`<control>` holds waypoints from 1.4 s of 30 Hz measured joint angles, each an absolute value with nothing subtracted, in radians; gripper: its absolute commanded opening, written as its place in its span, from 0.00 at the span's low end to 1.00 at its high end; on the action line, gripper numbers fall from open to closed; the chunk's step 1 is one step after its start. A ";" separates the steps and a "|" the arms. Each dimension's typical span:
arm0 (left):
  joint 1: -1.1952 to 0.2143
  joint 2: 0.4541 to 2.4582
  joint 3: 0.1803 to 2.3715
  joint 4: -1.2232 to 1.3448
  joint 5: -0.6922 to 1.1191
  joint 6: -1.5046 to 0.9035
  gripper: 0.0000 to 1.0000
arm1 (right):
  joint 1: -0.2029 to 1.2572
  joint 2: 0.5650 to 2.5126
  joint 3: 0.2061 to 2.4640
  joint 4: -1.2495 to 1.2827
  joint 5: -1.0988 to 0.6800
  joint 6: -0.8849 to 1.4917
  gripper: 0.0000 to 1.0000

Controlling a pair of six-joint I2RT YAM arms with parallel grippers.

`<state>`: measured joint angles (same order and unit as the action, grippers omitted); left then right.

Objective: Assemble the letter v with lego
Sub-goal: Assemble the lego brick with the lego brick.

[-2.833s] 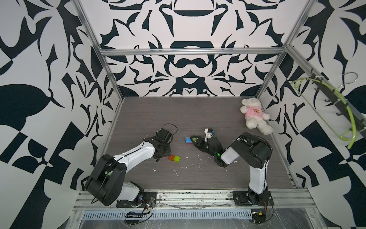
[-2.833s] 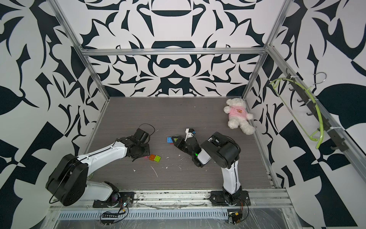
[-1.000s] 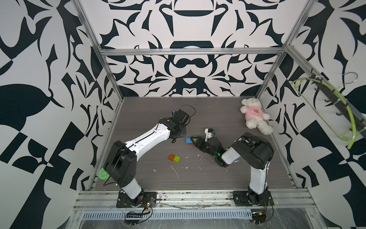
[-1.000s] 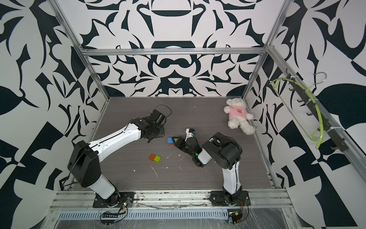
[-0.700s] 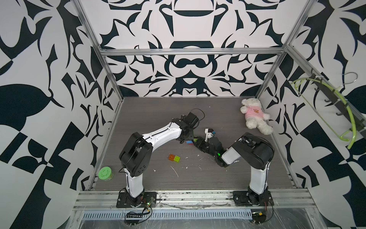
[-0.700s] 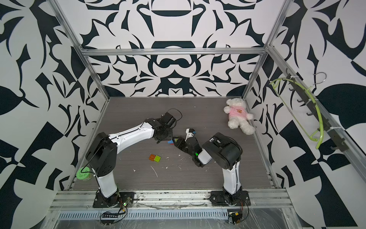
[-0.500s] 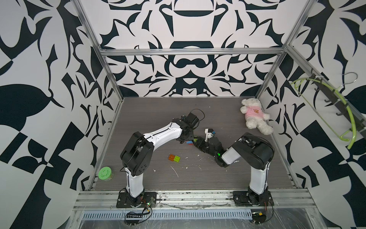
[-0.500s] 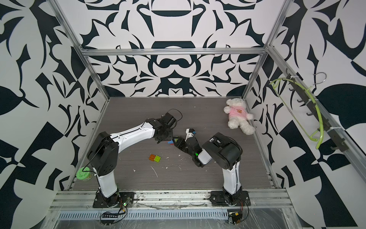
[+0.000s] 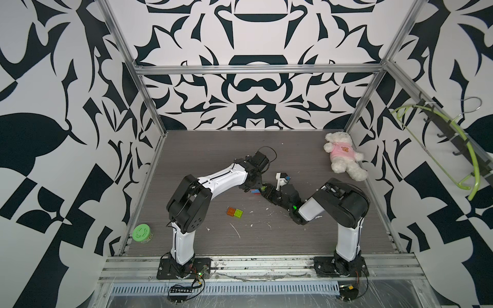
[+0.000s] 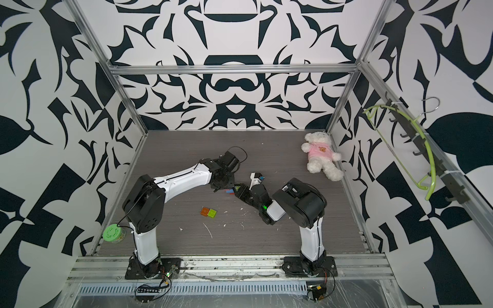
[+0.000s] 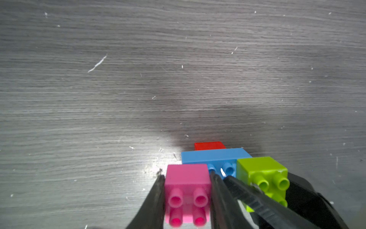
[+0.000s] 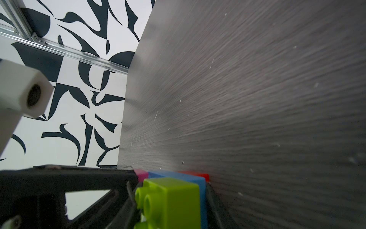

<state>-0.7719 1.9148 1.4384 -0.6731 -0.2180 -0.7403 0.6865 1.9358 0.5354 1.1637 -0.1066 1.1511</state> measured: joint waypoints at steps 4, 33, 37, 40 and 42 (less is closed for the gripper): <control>-0.772 1.922 1.451 -0.679 -0.218 -0.741 0.05 | 0.686 1.936 0.535 1.164 -0.107 1.151 0.00; -0.772 1.945 1.475 -0.709 -0.228 -0.741 0.05 | 0.686 1.936 0.535 1.164 -0.100 1.148 0.00; -0.772 1.953 1.482 -0.710 -0.227 -0.742 0.05 | 0.686 1.936 0.534 1.165 -0.099 1.148 0.00; -0.772 1.958 1.492 -0.720 -0.227 -0.743 0.07 | 0.684 1.936 0.533 1.166 -0.099 1.148 0.00; -0.772 1.961 1.496 -0.726 -0.229 -0.744 0.07 | 0.684 1.936 0.533 1.167 -0.099 1.148 0.00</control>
<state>-0.7715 1.9606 1.4963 -0.7258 -0.2295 -0.7444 0.6838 1.9358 0.5335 1.1667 -0.0994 1.1481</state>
